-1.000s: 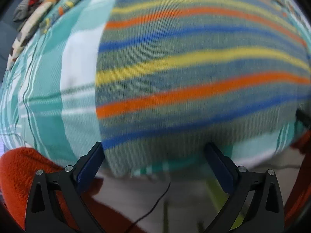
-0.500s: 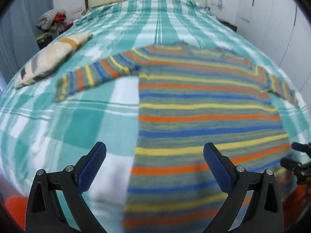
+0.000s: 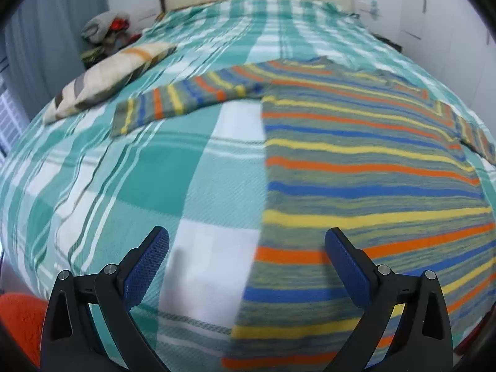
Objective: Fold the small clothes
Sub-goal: 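Grasp the sleeve cuff nearest the right tool with the right tool, then fold the held sleeve across the sweater body with the right tool and release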
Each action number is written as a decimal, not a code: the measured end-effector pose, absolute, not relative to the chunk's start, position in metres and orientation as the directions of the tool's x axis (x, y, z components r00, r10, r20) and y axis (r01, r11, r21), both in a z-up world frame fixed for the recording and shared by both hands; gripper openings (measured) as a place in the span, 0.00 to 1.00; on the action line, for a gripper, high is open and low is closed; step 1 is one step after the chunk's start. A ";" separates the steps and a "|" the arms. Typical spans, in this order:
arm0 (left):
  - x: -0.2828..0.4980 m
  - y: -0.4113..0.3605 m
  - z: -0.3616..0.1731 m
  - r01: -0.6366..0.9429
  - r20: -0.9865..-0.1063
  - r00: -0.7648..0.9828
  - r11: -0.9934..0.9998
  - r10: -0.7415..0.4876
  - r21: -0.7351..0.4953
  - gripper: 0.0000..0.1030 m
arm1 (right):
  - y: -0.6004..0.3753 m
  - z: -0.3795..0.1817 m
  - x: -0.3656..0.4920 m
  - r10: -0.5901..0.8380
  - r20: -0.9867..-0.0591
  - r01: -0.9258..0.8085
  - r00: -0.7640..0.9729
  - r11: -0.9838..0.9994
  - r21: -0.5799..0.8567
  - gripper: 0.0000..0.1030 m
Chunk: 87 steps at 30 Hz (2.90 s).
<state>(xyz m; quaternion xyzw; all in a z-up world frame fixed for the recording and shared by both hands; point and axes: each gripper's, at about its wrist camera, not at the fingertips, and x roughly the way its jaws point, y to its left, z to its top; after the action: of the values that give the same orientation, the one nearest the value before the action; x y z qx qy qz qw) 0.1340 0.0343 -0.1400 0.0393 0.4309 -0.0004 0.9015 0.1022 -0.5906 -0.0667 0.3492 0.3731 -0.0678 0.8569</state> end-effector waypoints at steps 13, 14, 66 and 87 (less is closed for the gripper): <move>0.140 0.036 -0.167 -0.004 -0.798 0.593 0.992 0.102 0.124 1.00 | -0.688 -0.129 0.178 0.156 -0.784 0.547 0.600 0.636 0.544 0.10; 0.140 0.036 -0.167 -0.006 -0.797 0.595 0.992 0.104 0.125 1.00 | -0.686 -0.133 0.182 0.167 -0.791 0.536 0.588 0.652 0.536 0.06; 0.147 0.041 -0.167 -0.017 -0.812 0.580 0.998 0.065 0.068 1.00 | -0.387 -0.039 0.306 0.603 -0.560 -0.053 0.568 0.705 0.707 0.39; 0.143 0.036 -0.173 -0.007 -0.795 0.600 0.995 0.086 0.103 1.00 | -0.476 -0.111 0.369 0.326 -0.880 0.265 0.346 0.865 0.425 0.17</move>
<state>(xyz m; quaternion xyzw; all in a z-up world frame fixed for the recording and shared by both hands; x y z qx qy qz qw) 0.1428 0.0363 -0.1729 0.0445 0.4464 0.0260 0.8933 0.3694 -0.4759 -0.1106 0.2587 0.5717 0.0196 0.7784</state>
